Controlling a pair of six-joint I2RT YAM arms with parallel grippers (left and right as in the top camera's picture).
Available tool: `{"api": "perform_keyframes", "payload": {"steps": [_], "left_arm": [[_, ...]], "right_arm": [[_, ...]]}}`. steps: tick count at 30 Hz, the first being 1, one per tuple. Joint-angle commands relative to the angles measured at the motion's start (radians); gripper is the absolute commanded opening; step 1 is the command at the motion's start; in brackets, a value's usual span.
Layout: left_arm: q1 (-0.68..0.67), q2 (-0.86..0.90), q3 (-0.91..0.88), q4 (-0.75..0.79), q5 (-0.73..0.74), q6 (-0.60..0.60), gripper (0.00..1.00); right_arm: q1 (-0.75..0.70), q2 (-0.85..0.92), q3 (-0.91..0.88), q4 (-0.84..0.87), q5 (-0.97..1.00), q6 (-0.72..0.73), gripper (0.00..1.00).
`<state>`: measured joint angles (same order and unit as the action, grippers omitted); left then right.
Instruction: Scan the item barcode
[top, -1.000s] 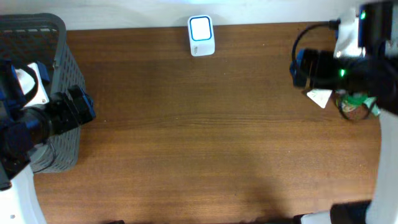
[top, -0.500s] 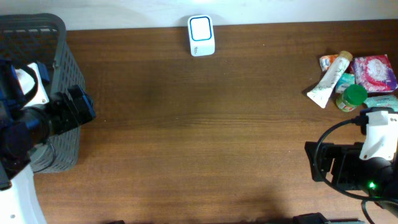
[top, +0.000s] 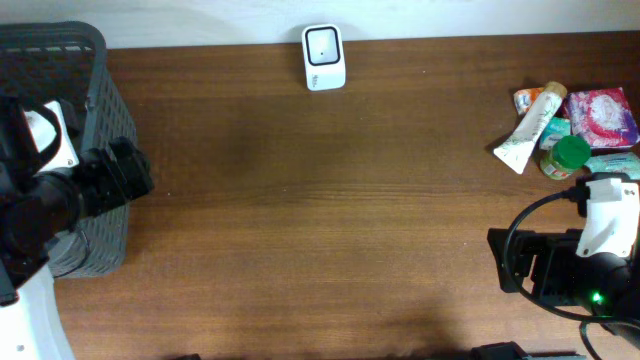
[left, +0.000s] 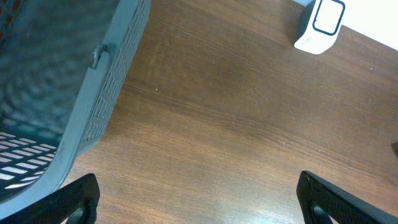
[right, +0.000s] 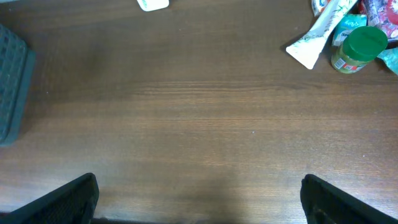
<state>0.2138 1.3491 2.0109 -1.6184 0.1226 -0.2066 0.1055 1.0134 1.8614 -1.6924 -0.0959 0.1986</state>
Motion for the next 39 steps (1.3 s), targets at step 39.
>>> {"api": "perform_keyframes", "payload": {"steps": [39], "left_arm": [[0.005, -0.002, 0.0, 0.001, 0.0, -0.01, 0.99]], "right_arm": [[-0.029, -1.01, -1.623, 1.276, 0.017, -0.169, 0.99]]}}
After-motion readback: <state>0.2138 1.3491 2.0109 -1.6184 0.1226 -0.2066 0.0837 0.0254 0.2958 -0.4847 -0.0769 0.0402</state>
